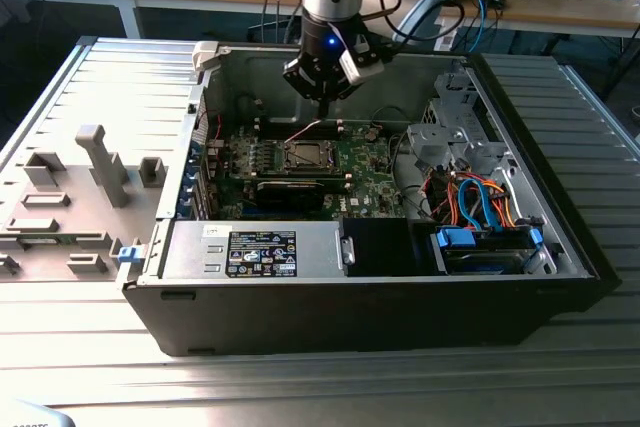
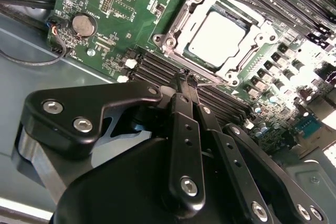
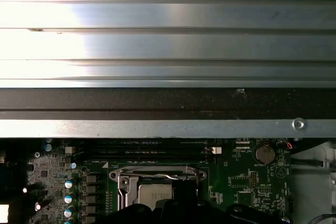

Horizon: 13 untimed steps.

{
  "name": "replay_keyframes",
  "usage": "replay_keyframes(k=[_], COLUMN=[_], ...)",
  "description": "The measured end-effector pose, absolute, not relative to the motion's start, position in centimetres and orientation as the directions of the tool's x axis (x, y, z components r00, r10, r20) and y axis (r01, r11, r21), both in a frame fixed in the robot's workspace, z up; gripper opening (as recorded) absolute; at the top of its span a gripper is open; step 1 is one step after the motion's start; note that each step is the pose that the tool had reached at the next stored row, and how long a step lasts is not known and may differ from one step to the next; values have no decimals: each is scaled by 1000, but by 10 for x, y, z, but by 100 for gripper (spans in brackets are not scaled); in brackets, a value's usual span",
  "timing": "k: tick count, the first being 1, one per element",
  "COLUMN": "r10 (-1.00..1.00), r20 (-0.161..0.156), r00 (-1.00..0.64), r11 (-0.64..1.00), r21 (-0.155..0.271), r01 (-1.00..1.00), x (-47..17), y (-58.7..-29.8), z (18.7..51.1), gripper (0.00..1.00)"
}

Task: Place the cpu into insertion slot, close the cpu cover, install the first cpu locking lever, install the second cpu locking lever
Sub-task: 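Install the first cpu locking lever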

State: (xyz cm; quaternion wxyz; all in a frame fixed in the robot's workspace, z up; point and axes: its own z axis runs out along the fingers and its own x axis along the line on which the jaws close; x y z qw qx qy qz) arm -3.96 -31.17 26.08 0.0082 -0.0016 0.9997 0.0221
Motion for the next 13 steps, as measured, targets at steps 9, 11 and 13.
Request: replay_keyframes(k=[9,11,13], r10=[-3,-3,-3], r20=[-17,-17,-17], r00=[-1000,-1000,-1000], r11=[999,999,999], r21=[44,44,44], r01=[-4,-3,-3], x=[-35,-33,-32], y=[-312,-312,-312], z=[261,261,261], gripper=[11,11,11])
